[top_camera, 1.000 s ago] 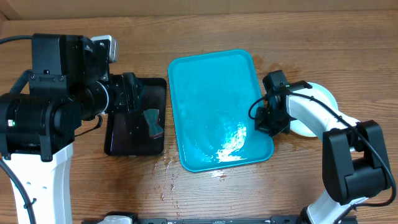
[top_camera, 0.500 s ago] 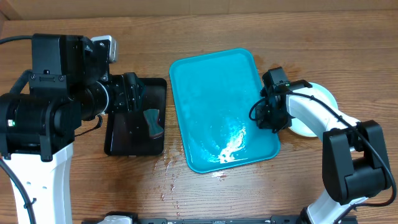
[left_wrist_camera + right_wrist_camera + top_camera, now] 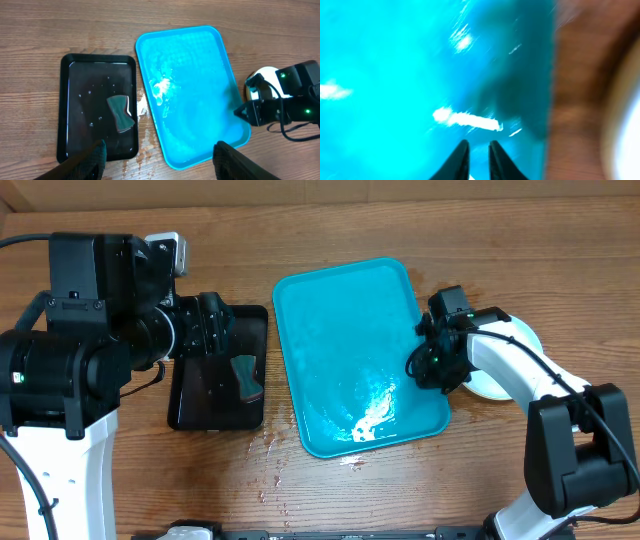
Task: Clean dirty plates on tray and stack at the side
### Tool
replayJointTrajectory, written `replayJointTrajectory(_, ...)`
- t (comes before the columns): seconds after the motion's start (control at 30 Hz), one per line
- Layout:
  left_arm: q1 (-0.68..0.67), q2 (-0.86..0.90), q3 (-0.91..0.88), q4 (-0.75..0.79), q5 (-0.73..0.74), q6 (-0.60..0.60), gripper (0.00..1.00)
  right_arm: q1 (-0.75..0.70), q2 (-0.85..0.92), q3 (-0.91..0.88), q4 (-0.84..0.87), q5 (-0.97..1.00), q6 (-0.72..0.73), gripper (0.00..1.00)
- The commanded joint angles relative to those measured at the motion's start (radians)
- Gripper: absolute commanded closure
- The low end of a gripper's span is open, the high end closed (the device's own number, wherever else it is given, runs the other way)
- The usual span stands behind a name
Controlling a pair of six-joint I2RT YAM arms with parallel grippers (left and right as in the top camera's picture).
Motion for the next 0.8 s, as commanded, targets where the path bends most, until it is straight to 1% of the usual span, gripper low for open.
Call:
replayJointTrajectory(0.0,-0.005,-0.003,-0.006,-0.003,0.016,0.011,0.31,0.050,-0.026,-0.014,-0.037,-0.153,0.071,0.91)
replayJointTrajectory(0.17,-0.005,-0.003,-0.006,-0.006,0.028,0.011,0.32,0.162,-0.026,-0.064,-0.012,-0.150,0.093,0.94)
replayJointTrajectory(0.2,-0.005,-0.003,-0.006,-0.008,0.033,0.011,0.34,0.184,-0.029,-0.061,-0.002,-0.151,0.093,0.94)
replayJointTrajectory(0.23,-0.005,-0.003,-0.006,-0.011,0.035,0.011,0.34,0.204,-0.039,-0.053,0.008,-0.153,0.092,0.89)
replayJointTrajectory(0.3,-0.007,-0.003,-0.006,-0.015,0.035,0.024,0.34,0.226,-0.076,-0.025,0.018,-0.150,0.067,0.86)
replayJointTrajectory(0.33,-0.007,-0.003,-0.006,-0.018,0.034,0.030,0.30,0.232,-0.105,-0.005,0.018,-0.146,0.067,0.86)
replayJointTrajectory(0.37,-0.007,-0.003,-0.006,-0.024,0.034,0.030,0.24,0.237,-0.146,0.020,0.019,-0.145,0.067,0.85)
replayJointTrajectory(0.4,-0.007,-0.003,-0.006,-0.033,0.034,0.029,0.15,0.237,-0.204,0.052,0.019,-0.135,0.067,0.77)
replayJointTrajectory(0.43,-0.007,-0.003,-0.006,-0.039,0.034,0.029,0.00,0.237,-0.240,0.072,0.019,-0.126,0.067,0.74)
replayJointTrajectory(0.47,-0.007,-0.002,-0.006,-0.038,0.029,0.029,0.00,0.237,-0.288,0.099,0.017,-0.110,0.067,0.71)
replayJointTrajectory(0.5,-0.007,-0.001,-0.006,-0.036,0.019,0.029,0.00,0.237,-0.352,0.132,0.018,-0.093,0.067,0.63)
replayJointTrajectory(0.53,-0.007,-0.001,-0.006,-0.037,0.019,0.029,0.00,0.237,-0.395,0.154,0.023,-0.092,0.067,0.42)
replayJointTrajectory(0.57,-0.007,0.001,-0.006,-0.037,0.019,0.028,0.00,0.237,-0.439,0.172,0.034,-0.093,0.067,0.00)
replayJointTrajectory(0.7,-0.007,0.004,-0.006,-0.038,0.019,0.029,0.00,0.237,-0.601,0.192,0.141,-0.094,0.078,0.00)
replayJointTrajectory(0.77,-0.007,0.004,-0.006,-0.038,0.019,0.029,0.00,0.237,-0.675,0.192,0.145,-0.097,0.078,0.00)
